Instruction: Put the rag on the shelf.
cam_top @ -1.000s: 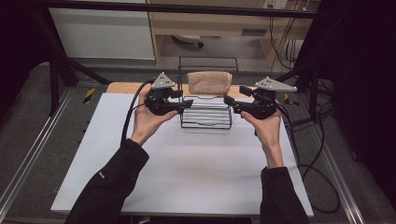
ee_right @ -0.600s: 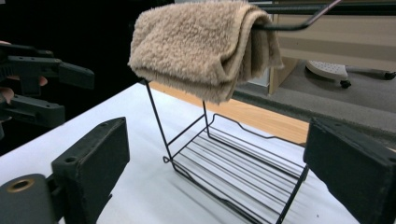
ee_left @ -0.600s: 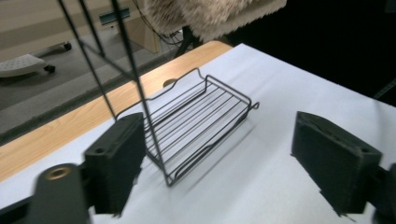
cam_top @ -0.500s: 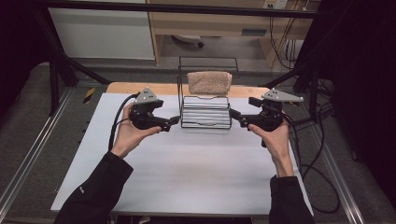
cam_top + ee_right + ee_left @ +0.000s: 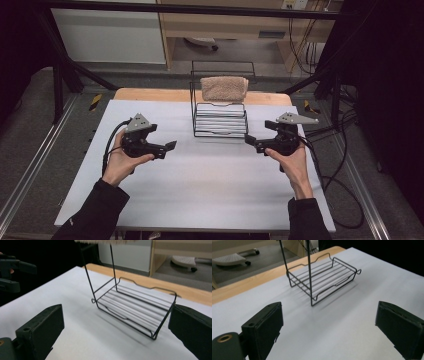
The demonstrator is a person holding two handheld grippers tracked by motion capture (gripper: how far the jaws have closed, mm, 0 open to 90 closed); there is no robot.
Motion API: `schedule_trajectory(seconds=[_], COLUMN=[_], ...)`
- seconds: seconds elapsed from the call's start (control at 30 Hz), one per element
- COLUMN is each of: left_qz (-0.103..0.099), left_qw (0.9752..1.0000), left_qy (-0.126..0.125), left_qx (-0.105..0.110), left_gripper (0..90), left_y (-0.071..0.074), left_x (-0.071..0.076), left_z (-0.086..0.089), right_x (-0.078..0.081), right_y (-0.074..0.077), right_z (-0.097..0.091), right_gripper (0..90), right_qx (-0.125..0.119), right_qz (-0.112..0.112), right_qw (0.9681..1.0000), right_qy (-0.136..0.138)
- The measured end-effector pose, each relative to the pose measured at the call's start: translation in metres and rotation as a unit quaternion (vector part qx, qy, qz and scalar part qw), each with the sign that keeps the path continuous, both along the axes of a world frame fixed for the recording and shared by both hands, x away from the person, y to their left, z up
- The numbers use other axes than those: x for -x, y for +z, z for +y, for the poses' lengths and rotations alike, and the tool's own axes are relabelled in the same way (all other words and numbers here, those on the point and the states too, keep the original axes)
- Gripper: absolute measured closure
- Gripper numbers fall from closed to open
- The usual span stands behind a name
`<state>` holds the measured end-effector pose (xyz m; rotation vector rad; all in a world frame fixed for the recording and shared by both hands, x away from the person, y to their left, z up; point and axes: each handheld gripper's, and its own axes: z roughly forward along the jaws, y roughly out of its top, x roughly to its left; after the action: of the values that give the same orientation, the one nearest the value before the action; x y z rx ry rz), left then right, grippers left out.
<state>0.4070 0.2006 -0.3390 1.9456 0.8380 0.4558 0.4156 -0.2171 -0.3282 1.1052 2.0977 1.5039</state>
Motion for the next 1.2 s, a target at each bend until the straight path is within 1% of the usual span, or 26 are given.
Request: schedule_trajectory(seconds=[0.2, 0.37, 0.47, 0.53, 0.67, 0.73, 0.83, 0.87, 0.97, 1.03, 1.13, 1.2], left_qz=[0.013, 0.017, 0.015, 0.017, 0.021, 0.022, 0.027, 0.027, 0.030, 0.032, 0.037, 0.040], left_qw=[0.9999, 0.9998, 0.9998, 0.9997, 0.9995, 0.9995, 0.9994, 0.9994, 0.9993, 0.9992, 0.9990, 0.9989], left_qy=[0.002, 0.005, 0.010, 0.010, 0.010, 0.009, 0.005, 0.005, 0.005, 0.005, 0.008, 0.012], left_qx=[0.002, -0.004, -0.006, -0.013, -0.022, -0.019, -0.021, -0.021, -0.020, -0.022, -0.024, -0.021], left_gripper=[7.8, 8.2, 8.7, 8.9, 8.8, 8.9, 8.8, 8.7, 8.7, 8.7, 8.6, 8.3], left_y=[-0.021, -0.035, -0.042, -0.047, -0.058, -0.063, -0.072, -0.073, -0.082, -0.086, -0.091, -0.093], left_x=[0.010, 0.015, 0.019, 0.021, 0.026, 0.028, 0.032, 0.033, 0.036, 0.038, 0.040, 0.041], left_z=[0.012, 0.020, 0.025, 0.028, 0.033, 0.036, 0.040, 0.041, 0.046, 0.048, 0.053, 0.056], right_x=[0.006, 0.011, 0.013, 0.014, 0.018, 0.020, 0.023, 0.024, 0.028, 0.030, 0.034, 0.037], right_y=[-0.018, -0.033, -0.045, -0.053, -0.069, -0.077, -0.087, -0.090, -0.097, -0.101, -0.106, -0.109], right_z=[-0.001, 0.000, 0.000, -0.001, -0.003, -0.004, -0.008, -0.010, -0.014, -0.018, -0.024, -0.028], right_gripper=[0.7, 0.7, 0.7, 0.7, 0.8, 0.8, 0.8, 0.8, 0.8, 0.8, 0.8, 0.8], right_qx=[0.011, 0.023, 0.032, 0.034, 0.041, 0.042, 0.049, 0.050, 0.051, 0.059, 0.056, 0.053], right_qz=[0.011, 0.019, 0.028, 0.039, 0.050, 0.056, 0.063, 0.068, 0.077, 0.074, 0.078, 0.082], right_qw=[0.9998, 0.9993, 0.9988, 0.9984, 0.9974, 0.9969, 0.9962, 0.9958, 0.9951, 0.9947, 0.9945, 0.9945], right_qy=[0.011, 0.022, 0.023, 0.025, 0.032, 0.035, 0.036, 0.036, 0.036, 0.038, 0.042, 0.040])
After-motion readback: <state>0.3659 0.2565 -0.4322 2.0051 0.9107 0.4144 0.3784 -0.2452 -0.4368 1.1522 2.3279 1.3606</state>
